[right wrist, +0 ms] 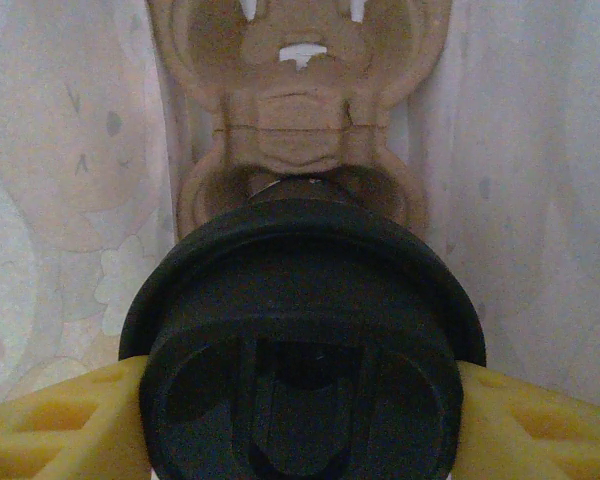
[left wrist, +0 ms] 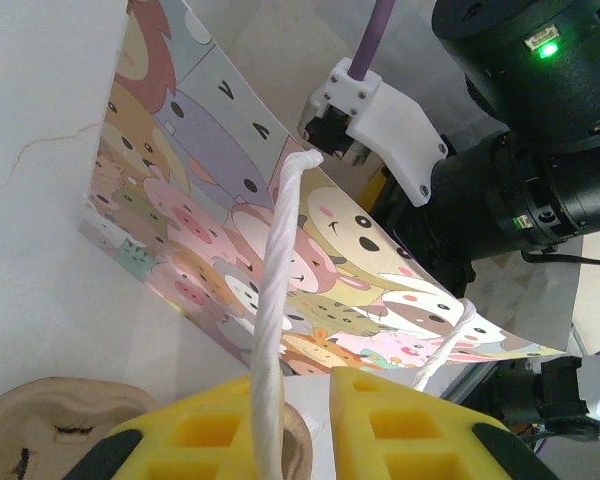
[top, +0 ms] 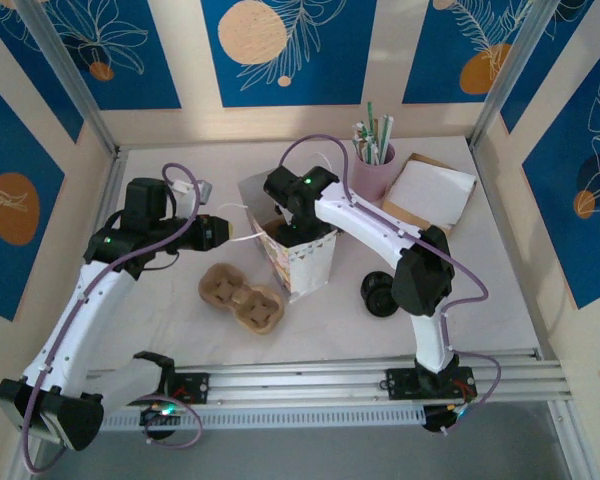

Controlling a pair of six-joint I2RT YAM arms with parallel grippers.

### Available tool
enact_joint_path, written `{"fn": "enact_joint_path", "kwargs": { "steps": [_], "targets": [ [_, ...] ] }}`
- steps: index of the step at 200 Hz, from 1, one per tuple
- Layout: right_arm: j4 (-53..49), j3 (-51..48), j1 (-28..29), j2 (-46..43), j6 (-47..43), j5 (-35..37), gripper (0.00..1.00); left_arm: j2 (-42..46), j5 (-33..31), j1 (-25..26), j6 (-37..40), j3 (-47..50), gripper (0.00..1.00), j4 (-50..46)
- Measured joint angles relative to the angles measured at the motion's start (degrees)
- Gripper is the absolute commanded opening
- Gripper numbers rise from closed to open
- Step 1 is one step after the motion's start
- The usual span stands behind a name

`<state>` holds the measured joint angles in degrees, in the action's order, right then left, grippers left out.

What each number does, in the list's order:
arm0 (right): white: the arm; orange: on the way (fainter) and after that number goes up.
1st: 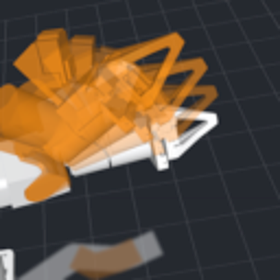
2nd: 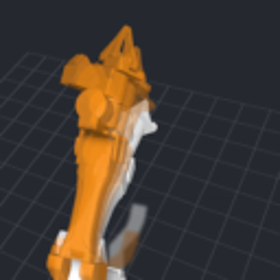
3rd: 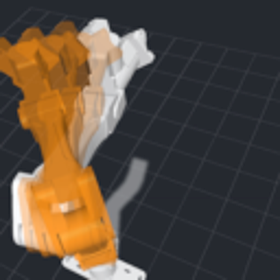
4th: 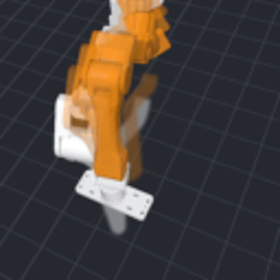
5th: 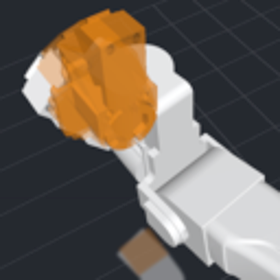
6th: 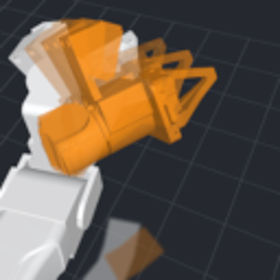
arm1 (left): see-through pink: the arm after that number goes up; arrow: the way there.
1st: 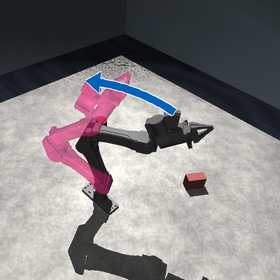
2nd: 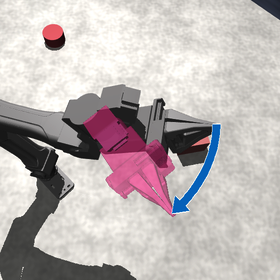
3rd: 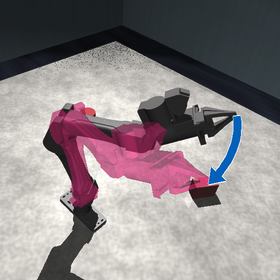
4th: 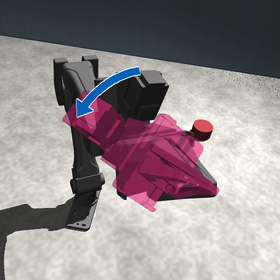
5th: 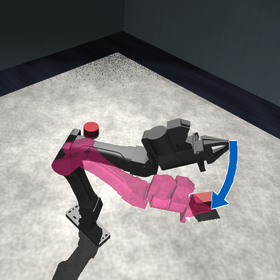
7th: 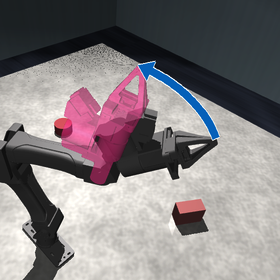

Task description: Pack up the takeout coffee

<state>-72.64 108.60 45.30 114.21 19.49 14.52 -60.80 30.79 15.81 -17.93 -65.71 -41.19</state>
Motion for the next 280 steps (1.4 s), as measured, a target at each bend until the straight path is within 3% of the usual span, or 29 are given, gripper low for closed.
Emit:
{"fn": "enact_joint_path", "kwargs": {
  "steps": [280],
  "targets": [
    [4.31,-4.39,-0.92,-0.44,0.00,-1.70,0.56,0.00,-0.42,0.24,0.00,0.00,0.19,0.00]
  ]
}}
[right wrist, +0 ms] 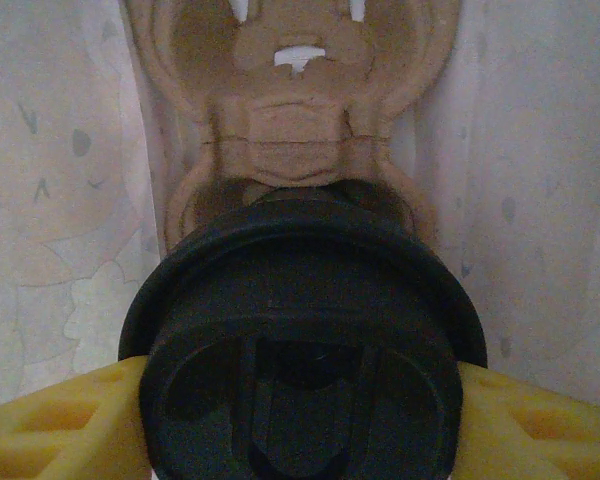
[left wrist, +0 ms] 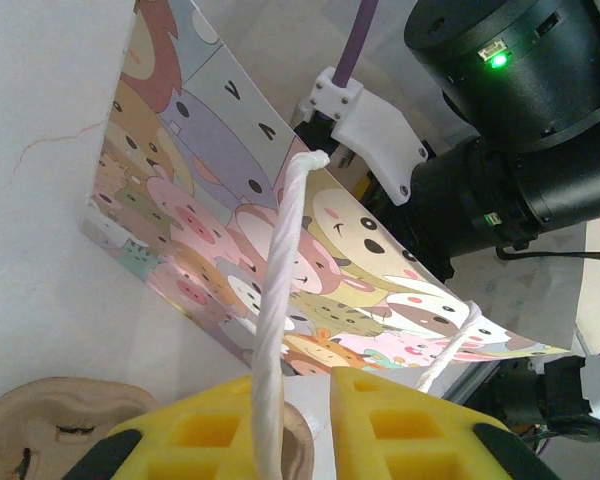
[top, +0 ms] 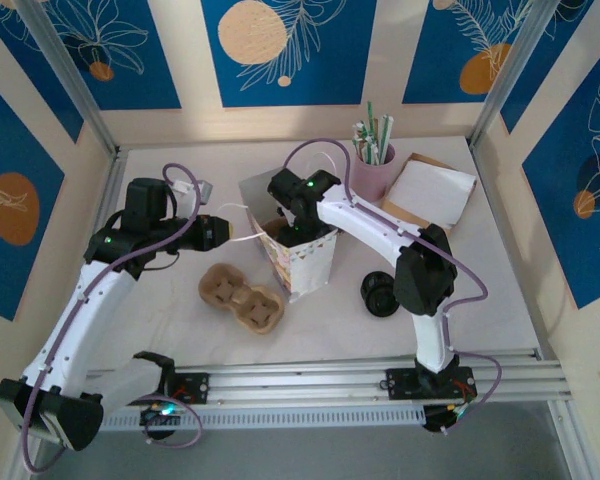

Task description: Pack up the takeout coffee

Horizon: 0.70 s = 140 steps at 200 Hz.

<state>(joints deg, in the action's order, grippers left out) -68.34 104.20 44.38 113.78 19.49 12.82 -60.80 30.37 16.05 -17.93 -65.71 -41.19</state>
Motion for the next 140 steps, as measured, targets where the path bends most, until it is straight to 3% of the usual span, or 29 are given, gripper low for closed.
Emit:
{"fn": "enact_joint_path", "kwargs": {
  "steps": [140],
  "targets": [
    [0.52,-0.48,-0.15,-0.22,0.00,-0.28,0.56,0.00,-0.04,0.11,0.00,0.00,0.19,0.00]
  ]
}}
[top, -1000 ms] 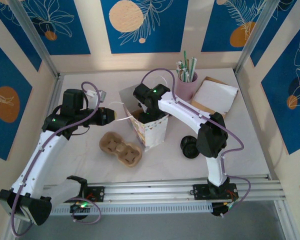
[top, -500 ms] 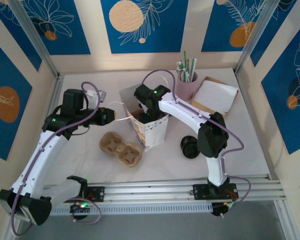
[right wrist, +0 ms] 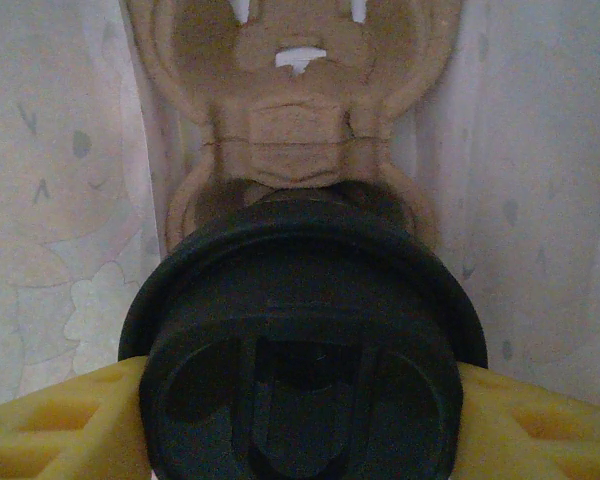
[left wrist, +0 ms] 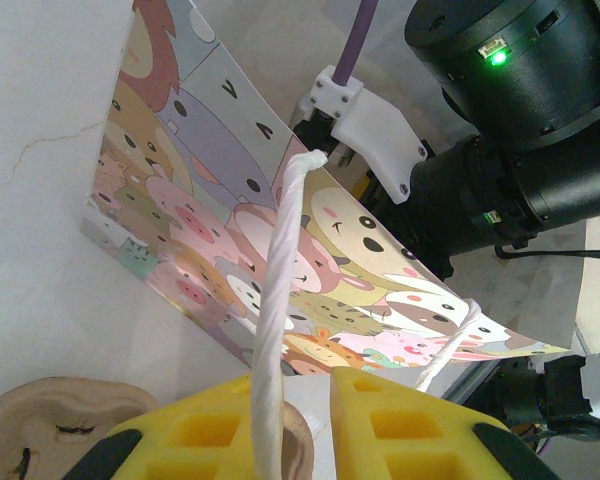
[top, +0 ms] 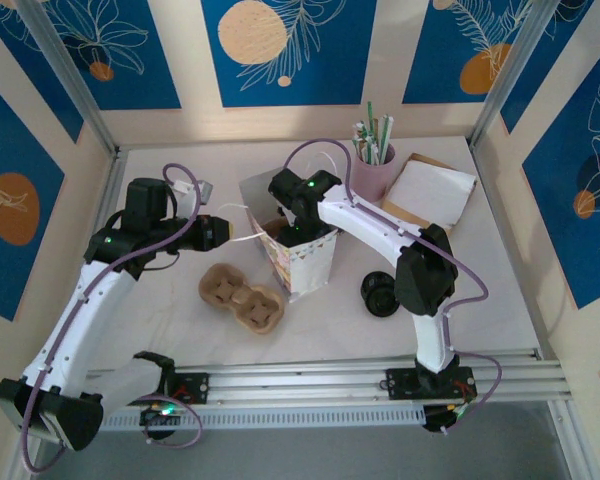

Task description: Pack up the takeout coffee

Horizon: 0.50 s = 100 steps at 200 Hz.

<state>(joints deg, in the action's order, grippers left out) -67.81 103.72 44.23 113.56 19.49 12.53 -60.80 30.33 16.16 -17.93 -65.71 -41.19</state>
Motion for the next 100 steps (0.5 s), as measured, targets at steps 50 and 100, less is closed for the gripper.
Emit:
{"fn": "enact_joint_path", "kwargs": {
  "steps": [50,100],
  "targets": [
    [0.46,-0.66,0.00,-0.22,0.00,-0.15,0.56,0.00,0.00,0.00,0.00,0.00,0.19,0.00],
    [0.42,-0.59,0.00,-0.28,0.00,-0.13,0.56,0.00,0.00,0.13,0.00,0.00,0.19,0.02]
  ]
}}
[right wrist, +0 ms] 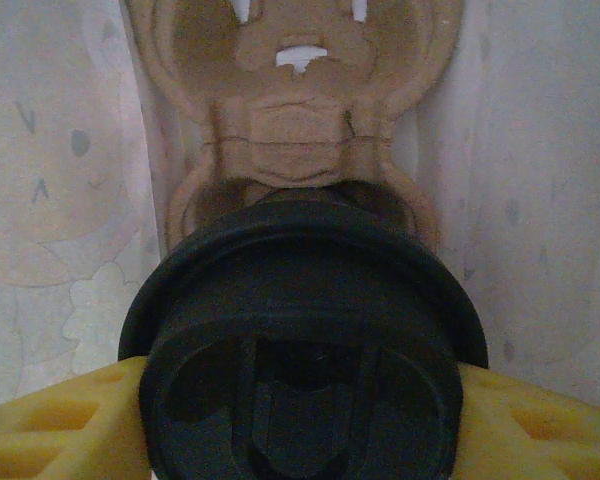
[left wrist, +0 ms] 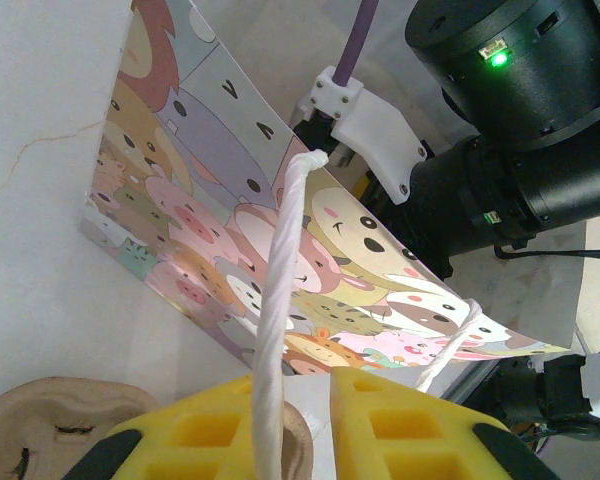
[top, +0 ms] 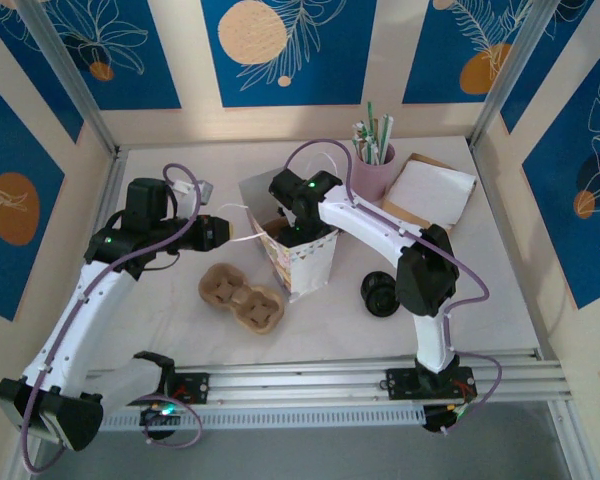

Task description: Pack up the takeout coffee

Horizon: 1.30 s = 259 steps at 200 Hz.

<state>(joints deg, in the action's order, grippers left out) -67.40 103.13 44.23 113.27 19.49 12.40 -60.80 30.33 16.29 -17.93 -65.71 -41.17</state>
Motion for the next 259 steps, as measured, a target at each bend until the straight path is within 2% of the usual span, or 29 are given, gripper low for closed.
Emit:
{"fn": "enact_joint_path", "kwargs": {
  "steps": [53,166,259],
  "targets": [
    [-0.04,0.02,0.00,0.02,0.00,0.00,0.56,0.00,-0.02,0.13,0.00,0.00,0.20,0.00],
    [-2.80,2.84,0.57,1.22,0.02,0.66,0.65,-0.02,-0.39,0.39,-0.02,0.00,0.22,0.00],
    [-4.17,3.10,0.83,1.29,0.26,0.66,0.80,-0.02,-0.42,0.61,0.00,0.00,0.22,0.00]
  ]
}}
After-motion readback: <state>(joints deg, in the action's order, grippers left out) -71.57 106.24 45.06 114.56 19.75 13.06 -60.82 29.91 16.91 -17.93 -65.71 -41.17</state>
